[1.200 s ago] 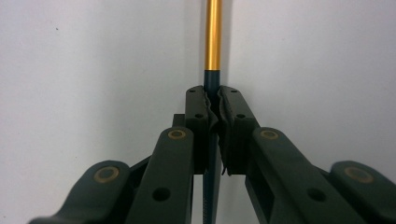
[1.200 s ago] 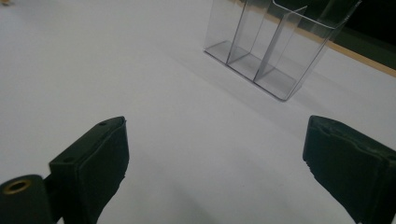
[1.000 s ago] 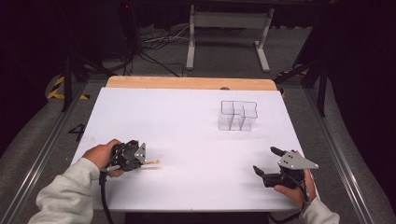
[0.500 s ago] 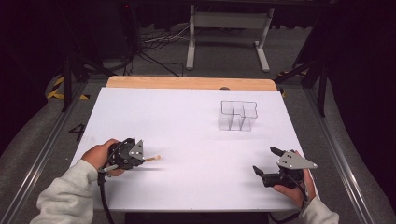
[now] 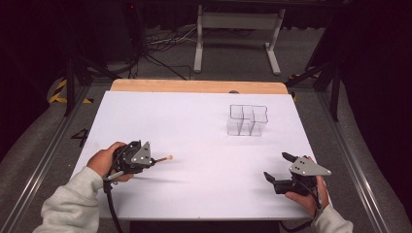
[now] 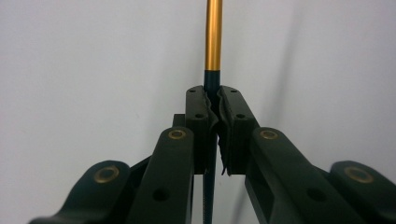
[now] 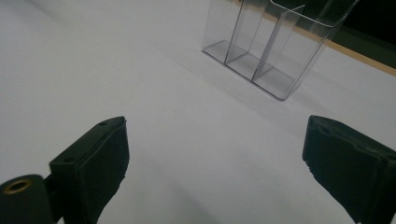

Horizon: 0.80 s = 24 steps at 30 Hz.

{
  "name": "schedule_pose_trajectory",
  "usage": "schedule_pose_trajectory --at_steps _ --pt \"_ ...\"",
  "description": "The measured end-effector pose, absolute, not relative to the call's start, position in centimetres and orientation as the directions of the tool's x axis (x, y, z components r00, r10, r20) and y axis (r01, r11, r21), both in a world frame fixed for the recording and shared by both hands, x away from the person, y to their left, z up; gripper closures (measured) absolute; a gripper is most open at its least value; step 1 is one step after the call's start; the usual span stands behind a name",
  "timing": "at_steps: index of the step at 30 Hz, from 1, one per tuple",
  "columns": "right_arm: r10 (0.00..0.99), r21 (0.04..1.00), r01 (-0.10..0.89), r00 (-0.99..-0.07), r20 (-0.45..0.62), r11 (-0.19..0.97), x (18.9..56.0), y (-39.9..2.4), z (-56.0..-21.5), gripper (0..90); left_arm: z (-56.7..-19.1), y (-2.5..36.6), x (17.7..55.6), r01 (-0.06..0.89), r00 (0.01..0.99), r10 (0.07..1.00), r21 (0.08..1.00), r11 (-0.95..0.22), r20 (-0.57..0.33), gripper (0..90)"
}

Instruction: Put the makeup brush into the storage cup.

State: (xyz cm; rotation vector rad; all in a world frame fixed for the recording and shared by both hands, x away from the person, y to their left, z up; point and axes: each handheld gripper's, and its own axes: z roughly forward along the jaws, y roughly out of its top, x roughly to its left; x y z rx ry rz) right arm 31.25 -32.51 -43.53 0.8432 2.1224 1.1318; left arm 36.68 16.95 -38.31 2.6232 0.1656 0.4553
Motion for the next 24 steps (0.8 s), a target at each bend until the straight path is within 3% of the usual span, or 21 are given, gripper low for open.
schedule_pose_trajectory --at_steps 3,24 --pt "0.748 0.858 0.256 -0.633 -0.199 0.445 31.23 -32.46 -43.56 8.0 -37.66 16.43 36.69 0.029 0.926 0.226 0.540 -0.841 0.302 83.2" --pt "0.747 0.857 0.256 -0.633 -0.200 0.447 31.25 -32.45 -43.62 8.0 -38.23 16.93 37.58 0.082 0.881 0.404 0.760 -0.644 0.247 83.2"
